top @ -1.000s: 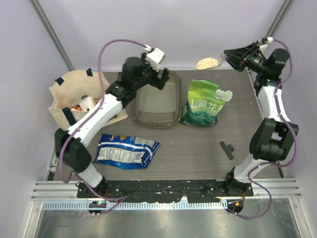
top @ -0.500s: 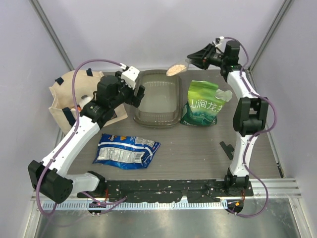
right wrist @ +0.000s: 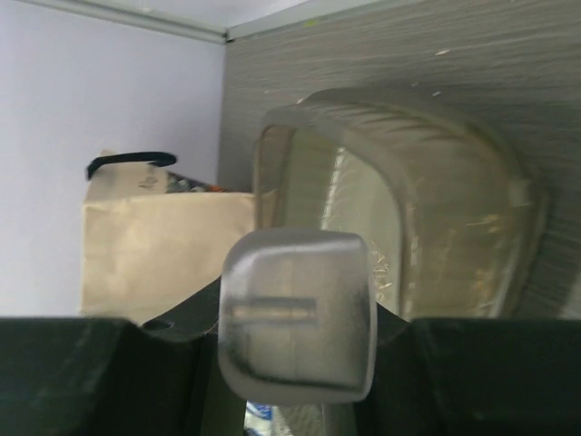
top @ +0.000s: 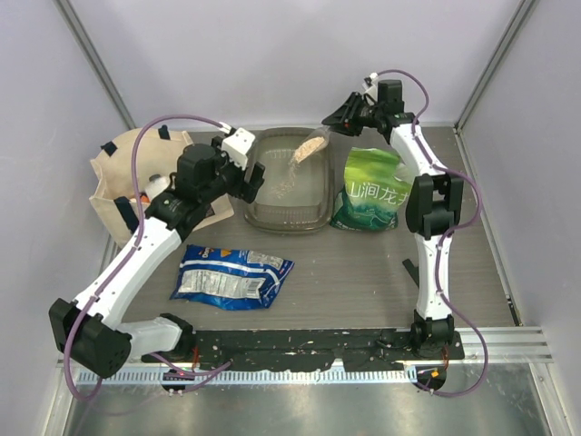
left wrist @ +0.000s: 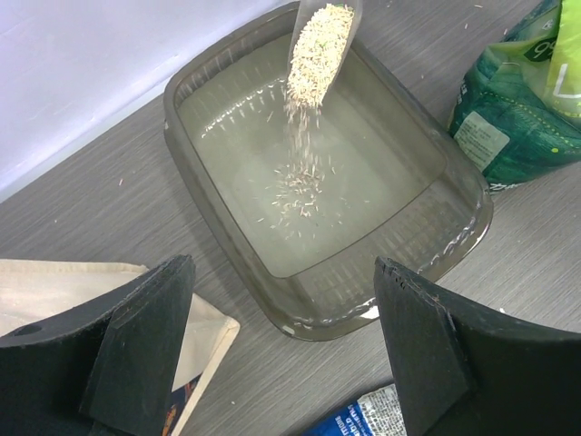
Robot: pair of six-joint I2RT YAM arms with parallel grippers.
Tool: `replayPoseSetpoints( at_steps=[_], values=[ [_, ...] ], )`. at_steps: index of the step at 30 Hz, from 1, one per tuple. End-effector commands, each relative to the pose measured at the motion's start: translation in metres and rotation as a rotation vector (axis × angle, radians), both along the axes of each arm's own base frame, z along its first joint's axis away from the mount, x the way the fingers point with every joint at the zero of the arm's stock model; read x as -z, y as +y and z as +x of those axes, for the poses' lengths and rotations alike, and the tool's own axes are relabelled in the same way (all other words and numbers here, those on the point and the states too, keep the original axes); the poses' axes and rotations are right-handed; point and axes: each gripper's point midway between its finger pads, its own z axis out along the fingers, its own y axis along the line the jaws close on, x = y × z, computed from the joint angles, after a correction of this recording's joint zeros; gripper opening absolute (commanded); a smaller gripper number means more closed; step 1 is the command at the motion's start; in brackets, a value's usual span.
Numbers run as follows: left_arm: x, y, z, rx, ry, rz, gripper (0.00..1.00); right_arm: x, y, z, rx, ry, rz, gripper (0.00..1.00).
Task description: Fill the litter box with clean litter
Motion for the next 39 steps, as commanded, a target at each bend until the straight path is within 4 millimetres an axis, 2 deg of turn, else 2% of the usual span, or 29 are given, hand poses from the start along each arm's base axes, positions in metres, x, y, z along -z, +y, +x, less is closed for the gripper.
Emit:
replayPoseSetpoints(
  at_steps=[1,6,7,9,10,12,13,15,17,21,22,23,25,27,28,29,30,31,32,33,34,35,36,37,38,39],
  values=[
    [-0.019,-0.006,-0.006,0.032,-0.058,-0.064,0.83,-0.037,-0.006,0.008,0.014,-0.199,-0.14,0.01],
    [-0.014,-0.014,-0.008,0.064,-0.047,-0.094,0.83,-0.041,0.008,-0.005,-0.035,-0.292,-0.263,0.01],
    [-0.016,-0.015,-0.008,0.07,-0.05,-0.101,0.83,-0.051,0.012,-0.009,-0.048,-0.328,-0.279,0.01],
    [-0.014,-0.021,-0.007,0.091,-0.041,-0.114,0.83,-0.055,0.013,-0.012,-0.059,-0.394,-0.36,0.01],
    [-0.014,-0.024,-0.006,0.099,-0.041,-0.12,0.82,-0.065,0.022,-0.019,-0.071,-0.435,-0.386,0.01],
    [-0.018,-0.031,-0.005,0.12,-0.038,-0.146,0.82,-0.07,0.024,-0.021,-0.079,-0.512,-0.467,0.01],
    [-0.019,-0.032,-0.004,0.124,-0.035,-0.153,0.82,-0.084,0.032,-0.029,-0.089,-0.567,-0.492,0.01],
    [-0.024,-0.039,-0.005,0.163,-0.042,-0.171,0.82,-0.088,0.033,-0.032,-0.101,-0.654,-0.592,0.01],
    [-0.029,-0.046,-0.007,0.205,-0.06,-0.191,0.82,-0.106,0.04,-0.042,-0.096,-0.74,-0.636,0.01],
    [-0.034,-0.062,-0.019,0.327,-0.075,-0.217,0.82,-0.136,0.039,-0.045,-0.045,-0.872,-0.743,0.01],
    [-0.036,-0.066,-0.023,0.368,-0.083,-0.22,0.81,-0.143,0.033,-0.043,-0.008,-0.874,-0.763,0.01],
    [-0.035,-0.07,-0.025,0.406,-0.095,-0.213,0.81,-0.16,0.029,-0.043,0.019,-0.889,-0.769,0.01],
    [-0.04,-0.084,-0.036,0.512,-0.112,-0.228,0.81,-0.181,0.015,-0.042,0.084,-0.892,-0.805,0.01],
    [-0.041,-0.099,-0.036,0.559,-0.115,-0.234,0.81,-0.224,-0.003,-0.058,0.138,-0.937,-0.807,0.01],
    [-0.05,-0.105,-0.035,0.58,-0.145,-0.244,0.8,-0.231,-0.013,-0.063,0.167,-0.935,-0.835,0.01],
    [-0.042,-0.113,-0.029,0.587,-0.127,-0.242,0.8,-0.237,-0.022,-0.068,0.182,-0.936,-0.848,0.01],
    [-0.042,-0.125,-0.031,0.612,-0.127,-0.244,0.8,-0.263,-0.04,-0.085,0.227,-0.963,-0.847,0.01],
    [-0.052,-0.131,-0.026,0.615,-0.153,-0.248,0.8,-0.268,-0.051,-0.091,0.246,-0.958,-0.847,0.01],
    [-0.051,-0.139,-0.022,0.621,-0.153,-0.248,0.8,-0.26,-0.057,-0.099,0.217,-0.932,-0.841,0.01],
    [-0.039,-0.148,-0.01,0.612,-0.125,-0.241,0.8,-0.262,-0.07,-0.104,0.231,-0.917,-0.833,0.01],
    [-0.05,-0.158,-0.003,0.605,-0.14,-0.257,0.8,-0.277,-0.099,-0.114,0.295,-0.903,-0.817,0.01],
    [-0.054,-0.162,0.006,0.578,-0.138,-0.271,0.8,-0.275,-0.107,-0.12,0.298,-0.853,-0.757,0.01],
    [-0.038,-0.172,0.018,0.567,-0.08,-0.284,0.8,-0.276,-0.12,-0.124,0.312,-0.83,-0.728,0.01],
    [-0.056,-0.18,0.022,0.576,-0.104,-0.303,0.8,-0.281,-0.153,-0.13,0.36,-0.816,-0.743,0.01],
    [-0.056,-0.185,0.025,0.587,-0.097,-0.306,0.79,-0.279,-0.16,-0.136,0.36,-0.798,-0.728,0.01],
    [-0.043,-0.195,0.032,0.598,-0.073,-0.3,0.8,-0.279,-0.17,-0.142,0.375,-0.791,-0.747,0.01]
  ],
)
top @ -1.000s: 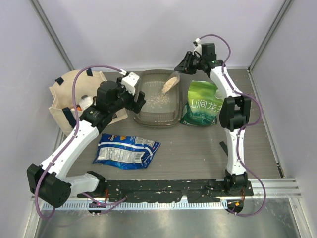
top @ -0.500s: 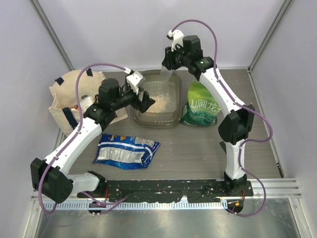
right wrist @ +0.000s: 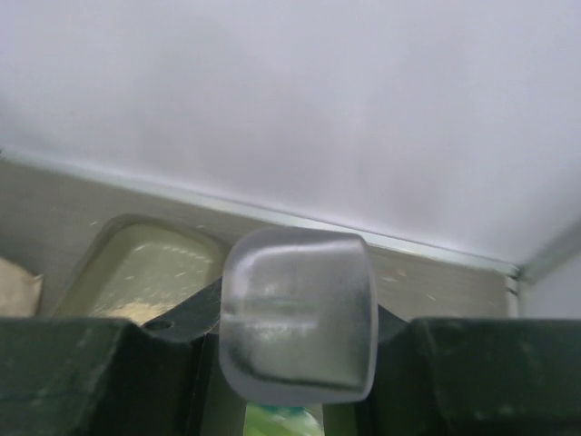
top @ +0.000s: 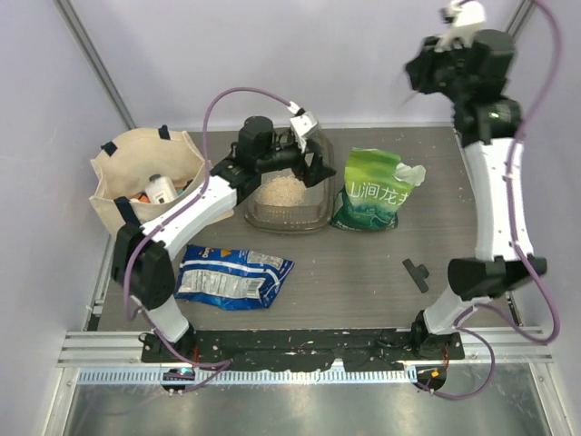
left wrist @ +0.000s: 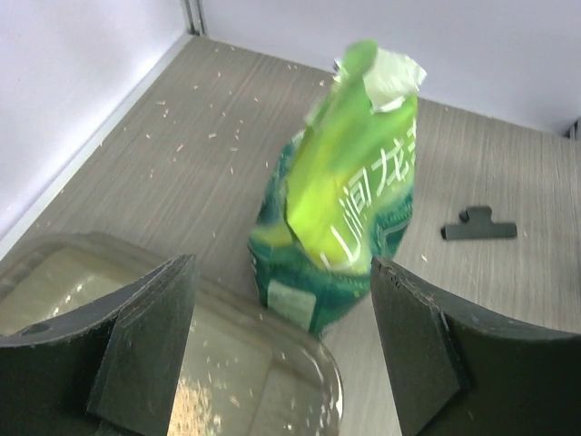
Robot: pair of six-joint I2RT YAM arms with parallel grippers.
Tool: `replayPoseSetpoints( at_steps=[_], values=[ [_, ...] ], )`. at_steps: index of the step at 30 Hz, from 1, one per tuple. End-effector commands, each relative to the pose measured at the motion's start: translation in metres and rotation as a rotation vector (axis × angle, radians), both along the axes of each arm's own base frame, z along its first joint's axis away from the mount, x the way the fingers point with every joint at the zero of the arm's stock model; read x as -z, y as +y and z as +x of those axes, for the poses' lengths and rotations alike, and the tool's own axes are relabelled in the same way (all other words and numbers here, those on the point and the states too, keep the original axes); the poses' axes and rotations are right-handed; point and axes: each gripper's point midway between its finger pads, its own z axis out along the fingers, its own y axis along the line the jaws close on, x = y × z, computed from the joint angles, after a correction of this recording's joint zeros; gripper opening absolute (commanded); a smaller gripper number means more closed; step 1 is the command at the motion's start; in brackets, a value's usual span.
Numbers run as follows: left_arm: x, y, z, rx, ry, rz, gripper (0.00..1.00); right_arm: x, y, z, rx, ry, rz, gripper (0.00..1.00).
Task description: Fill the litter box with clean litter
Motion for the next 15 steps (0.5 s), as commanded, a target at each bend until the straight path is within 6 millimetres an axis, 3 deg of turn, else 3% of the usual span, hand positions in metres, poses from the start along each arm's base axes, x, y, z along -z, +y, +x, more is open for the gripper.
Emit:
replayPoseSetpoints(
  at_steps=[1,3,8,15],
  values=[
    [-0.042,-0.028,0.022,0.021,-0.063,-0.092,0.79,-0.011,-0.063,-0.038,0.089,0.014,0.051,0.01],
    [-0.042,-0.042,0.022,0.043,-0.08,-0.091,0.8,-0.01,-0.075,-0.062,0.113,0.018,-0.021,0.01],
    [-0.039,-0.074,0.017,0.131,-0.106,-0.082,0.76,0.031,-0.075,-0.102,0.086,0.17,-0.051,0.01],
    [-0.031,-0.099,0.007,0.185,-0.142,-0.059,0.65,0.081,-0.066,-0.11,0.007,0.301,-0.078,0.01]
  ],
)
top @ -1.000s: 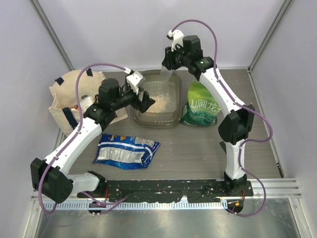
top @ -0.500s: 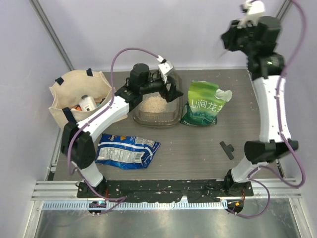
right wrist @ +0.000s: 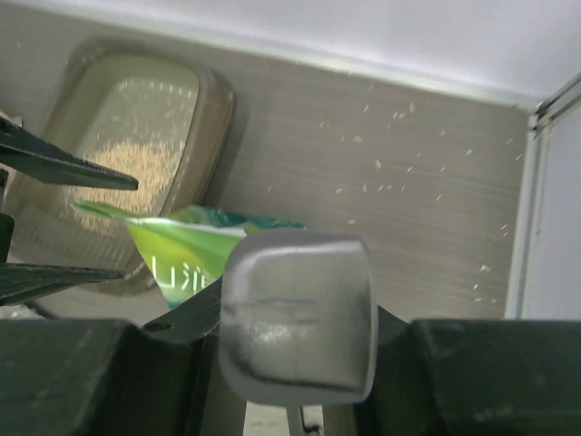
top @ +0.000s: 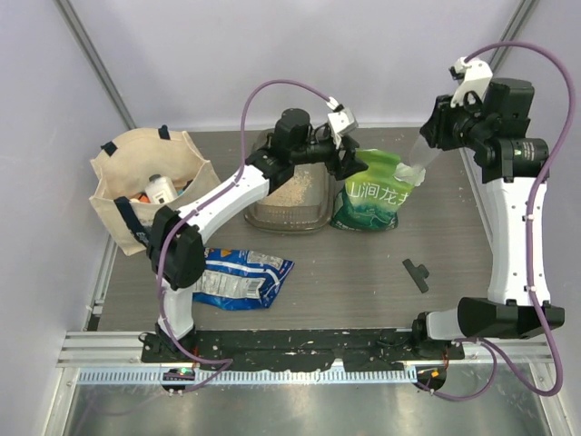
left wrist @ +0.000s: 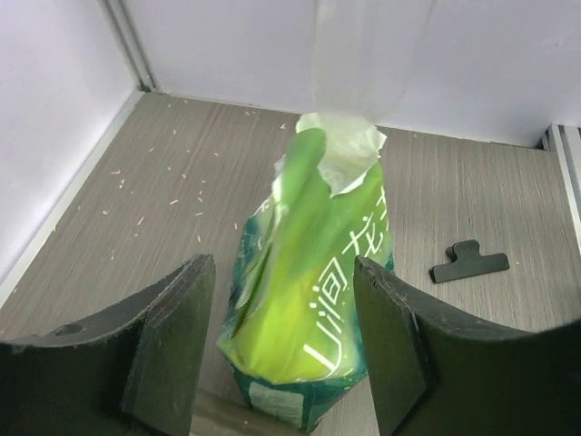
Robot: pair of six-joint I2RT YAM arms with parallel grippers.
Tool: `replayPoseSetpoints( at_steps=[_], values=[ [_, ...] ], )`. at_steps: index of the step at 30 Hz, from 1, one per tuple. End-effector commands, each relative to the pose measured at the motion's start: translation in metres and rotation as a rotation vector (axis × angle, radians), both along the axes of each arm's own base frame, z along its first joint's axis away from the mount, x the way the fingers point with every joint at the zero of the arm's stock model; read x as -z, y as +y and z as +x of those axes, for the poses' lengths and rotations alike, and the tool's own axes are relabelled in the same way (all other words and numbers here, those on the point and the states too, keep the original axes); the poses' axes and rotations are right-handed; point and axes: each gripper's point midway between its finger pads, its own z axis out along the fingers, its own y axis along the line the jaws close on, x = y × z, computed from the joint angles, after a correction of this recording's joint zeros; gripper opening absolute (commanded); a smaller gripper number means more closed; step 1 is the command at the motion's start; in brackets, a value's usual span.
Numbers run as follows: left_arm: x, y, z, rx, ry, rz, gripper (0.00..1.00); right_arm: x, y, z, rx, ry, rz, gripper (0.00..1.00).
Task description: Fill the litter box with clean litter
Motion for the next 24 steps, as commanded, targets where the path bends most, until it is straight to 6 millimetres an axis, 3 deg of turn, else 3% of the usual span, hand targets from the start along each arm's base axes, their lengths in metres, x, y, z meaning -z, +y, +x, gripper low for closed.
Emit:
replayPoseSetpoints(
  at_steps=[1,7,17,21,23,24],
  values=[
    [-0.022,-0.014,-0.008,0.04,-0.1,-0.026,0.63,0.028,0.011,-0.007,-0.101,0.084,-0.023,0.01],
    [-0.023,-0.013,-0.011,0.031,-0.093,-0.017,0.46,0.054,0.022,-0.008,-0.204,0.148,-0.031,0.01],
    [-0.025,-0.013,-0.025,0.063,-0.037,-0.02,0.0,0.077,0.019,0.005,-0.198,0.164,-0.039,0.01],
    [-0.03,-0.01,-0.029,0.043,0.007,-0.038,0.0,0.083,0.014,0.009,-0.098,0.132,0.016,0.01],
    [-0.044,-0.007,-0.028,0.005,0.039,-0.087,0.0,0.093,0.01,0.011,-0.045,0.097,0.045,0.01],
    [-0.043,-0.006,-0.029,-0.005,0.062,-0.099,0.0,0.084,0.01,0.006,-0.032,0.053,0.05,0.01]
  ],
)
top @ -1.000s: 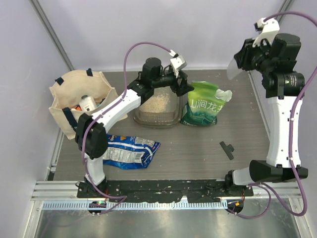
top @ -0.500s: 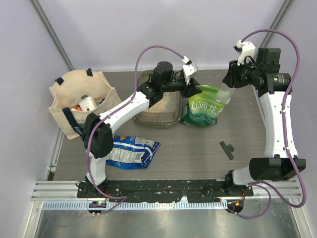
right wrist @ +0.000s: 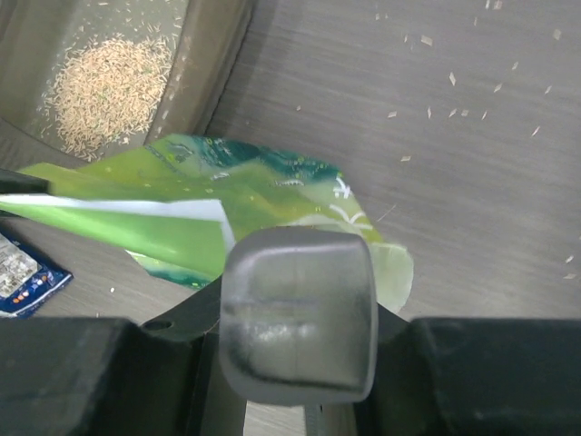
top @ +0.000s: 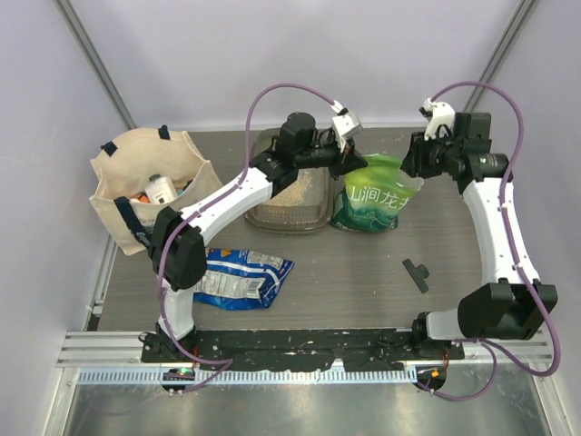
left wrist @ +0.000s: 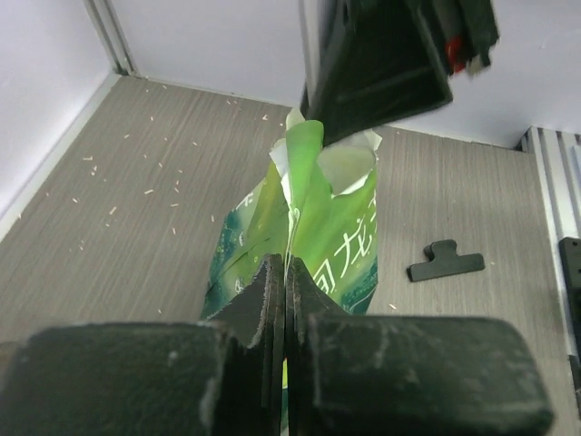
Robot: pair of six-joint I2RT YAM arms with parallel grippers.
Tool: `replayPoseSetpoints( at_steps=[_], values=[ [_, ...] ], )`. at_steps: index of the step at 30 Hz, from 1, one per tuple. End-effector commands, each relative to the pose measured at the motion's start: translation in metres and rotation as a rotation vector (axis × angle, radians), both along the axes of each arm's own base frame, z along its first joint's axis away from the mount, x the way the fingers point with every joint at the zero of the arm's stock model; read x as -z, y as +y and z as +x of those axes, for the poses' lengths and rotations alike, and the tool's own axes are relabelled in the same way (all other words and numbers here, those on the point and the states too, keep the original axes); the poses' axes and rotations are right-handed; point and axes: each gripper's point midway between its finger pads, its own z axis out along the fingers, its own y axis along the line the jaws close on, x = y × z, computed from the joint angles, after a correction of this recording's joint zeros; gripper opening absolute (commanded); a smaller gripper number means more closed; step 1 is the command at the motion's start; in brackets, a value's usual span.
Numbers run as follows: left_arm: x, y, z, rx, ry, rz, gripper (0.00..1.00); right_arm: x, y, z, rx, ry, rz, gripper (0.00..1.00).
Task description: Fill the litter box with clean litter
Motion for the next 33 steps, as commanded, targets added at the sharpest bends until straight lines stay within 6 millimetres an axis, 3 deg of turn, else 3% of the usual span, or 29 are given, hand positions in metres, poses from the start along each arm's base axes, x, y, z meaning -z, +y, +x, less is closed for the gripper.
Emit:
replayPoseSetpoints(
  at_steps=[1,6,8,10,13,22,24,33],
  values=[
    [-0.058,0.01,-0.011,-0.054,0.035,-0.136,0.0,-0.026,-0.003,0.002,0.112,-0.192,0.05,0.01],
    [-0.077,0.007,-0.013,-0.07,0.117,-0.221,0.0,-0.014,-0.01,-0.002,0.271,-0.24,0.09,0.01],
    [-0.079,0.006,-0.011,-0.076,0.126,-0.228,0.0,-0.025,-0.002,-0.003,0.3,-0.291,0.121,0.01],
    [-0.077,0.004,-0.006,-0.089,0.127,-0.231,0.0,-0.022,0.005,-0.004,0.304,-0.295,0.116,0.01],
    [-0.079,0.003,0.001,-0.116,0.116,-0.24,0.0,-0.013,-0.003,-0.003,0.352,-0.292,0.07,0.01],
    [-0.079,0.003,0.001,-0.115,0.114,-0.241,0.0,0.065,-0.009,-0.009,0.388,-0.167,0.024,0.01],
    [-0.079,0.004,0.0,-0.113,0.116,-0.24,0.0,0.085,-0.005,-0.011,0.387,-0.117,0.048,0.01],
    [-0.08,0.002,0.0,-0.109,0.116,-0.245,0.0,0.136,0.026,-0.024,0.333,0.035,0.181,0.01]
  ],
)
